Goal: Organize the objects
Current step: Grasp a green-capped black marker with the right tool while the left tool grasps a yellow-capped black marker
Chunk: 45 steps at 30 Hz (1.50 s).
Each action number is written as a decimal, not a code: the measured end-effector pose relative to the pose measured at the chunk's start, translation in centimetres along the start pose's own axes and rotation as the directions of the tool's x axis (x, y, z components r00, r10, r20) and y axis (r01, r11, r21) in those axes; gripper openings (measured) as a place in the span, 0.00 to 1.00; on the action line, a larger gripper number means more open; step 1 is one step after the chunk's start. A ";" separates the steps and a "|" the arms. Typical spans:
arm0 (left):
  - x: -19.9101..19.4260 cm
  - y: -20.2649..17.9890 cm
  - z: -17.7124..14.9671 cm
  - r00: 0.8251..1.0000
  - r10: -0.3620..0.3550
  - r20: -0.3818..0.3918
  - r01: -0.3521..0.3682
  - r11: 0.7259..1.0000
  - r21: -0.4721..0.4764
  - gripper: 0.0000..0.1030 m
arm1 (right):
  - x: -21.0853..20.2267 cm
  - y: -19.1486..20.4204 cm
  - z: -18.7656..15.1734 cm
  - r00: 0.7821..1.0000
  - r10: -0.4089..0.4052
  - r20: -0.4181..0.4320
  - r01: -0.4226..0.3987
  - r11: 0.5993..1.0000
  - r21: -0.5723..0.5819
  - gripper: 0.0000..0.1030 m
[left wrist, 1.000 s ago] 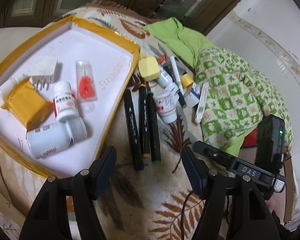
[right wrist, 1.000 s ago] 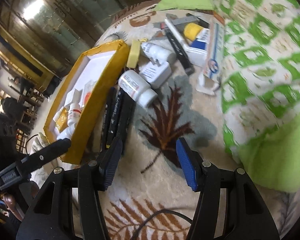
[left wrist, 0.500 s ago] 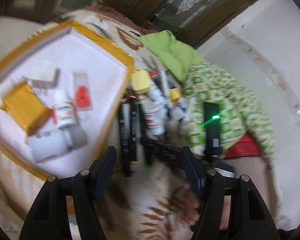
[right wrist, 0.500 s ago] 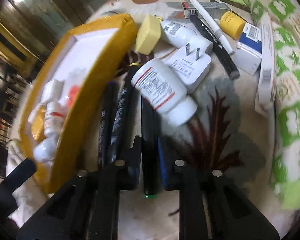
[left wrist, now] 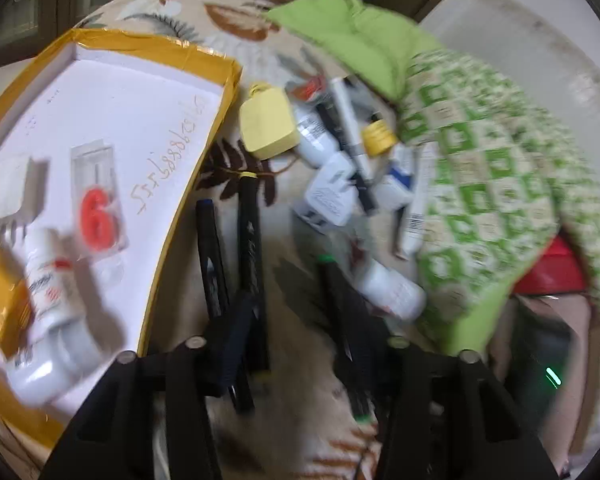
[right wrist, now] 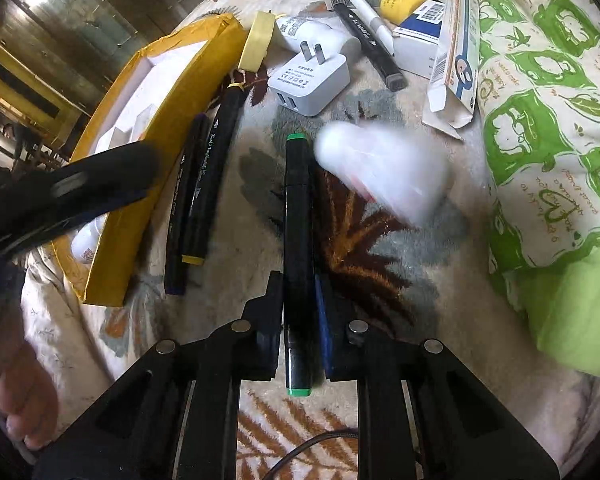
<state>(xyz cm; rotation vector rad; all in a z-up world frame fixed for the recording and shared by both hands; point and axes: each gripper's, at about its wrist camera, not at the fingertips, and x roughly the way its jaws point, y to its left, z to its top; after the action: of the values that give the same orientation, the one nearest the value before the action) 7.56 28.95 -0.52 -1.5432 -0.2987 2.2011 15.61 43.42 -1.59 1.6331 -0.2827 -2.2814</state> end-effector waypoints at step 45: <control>3.2 -0.4 2.6 0.984 0.175 0.042 -0.178 0.980 0.093 0.33 | -0.7 -0.9 -0.6 0.996 0.085 0.017 -0.086 0.991 0.100 0.32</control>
<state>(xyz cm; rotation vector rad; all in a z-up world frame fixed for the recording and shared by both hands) 4.29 31.02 -2.12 -1.5335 -0.0657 2.3408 16.21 44.56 -1.46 1.6213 -0.4685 -2.2478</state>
